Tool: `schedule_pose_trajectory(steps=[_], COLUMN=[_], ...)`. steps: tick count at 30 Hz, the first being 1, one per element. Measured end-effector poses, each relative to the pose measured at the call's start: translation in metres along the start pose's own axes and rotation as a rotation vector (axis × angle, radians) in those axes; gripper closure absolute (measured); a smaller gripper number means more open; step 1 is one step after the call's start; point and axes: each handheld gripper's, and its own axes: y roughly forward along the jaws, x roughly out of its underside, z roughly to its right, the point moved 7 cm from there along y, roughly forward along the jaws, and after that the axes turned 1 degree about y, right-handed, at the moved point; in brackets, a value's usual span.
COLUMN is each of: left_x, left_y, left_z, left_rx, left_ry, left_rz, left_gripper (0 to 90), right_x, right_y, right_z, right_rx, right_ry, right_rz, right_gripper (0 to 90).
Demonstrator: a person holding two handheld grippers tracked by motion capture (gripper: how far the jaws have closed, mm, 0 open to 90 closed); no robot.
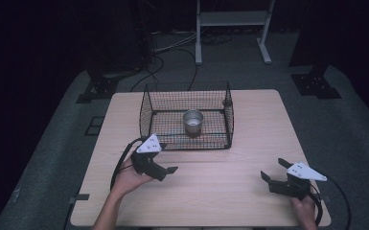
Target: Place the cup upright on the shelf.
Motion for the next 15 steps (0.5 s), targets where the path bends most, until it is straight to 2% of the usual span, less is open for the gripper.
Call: schedule_pose_trajectory(steps=[6,9,13,15], left_x=[0.009,0.015,0.027,0.031], left_y=[-0.005,-0.007,-0.011,-0.013], left_z=[0.009,0.014,0.021,0.024], left_rx=[-0.018,-0.017,-0.04,-0.048], left_ry=[-0.003,-0.019,-0.026,-0.038], left_rz=[0.024,0.034,0.041,0.064], left_gripper=[6.3,5.9,5.9,5.9], right_x=[0.0,0.0,0.0,0.0], right_y=[0.0,0.0,0.0,0.0], right_z=[0.0,0.0,0.0,0.0], right_rx=[0.0,0.001,0.002,0.003], right_ry=[0.0,0.0,-0.002,-0.005], right_rz=[-0.002,-0.004,-0.004,-0.005], right_gripper=[13.4,13.4,13.4,13.4])
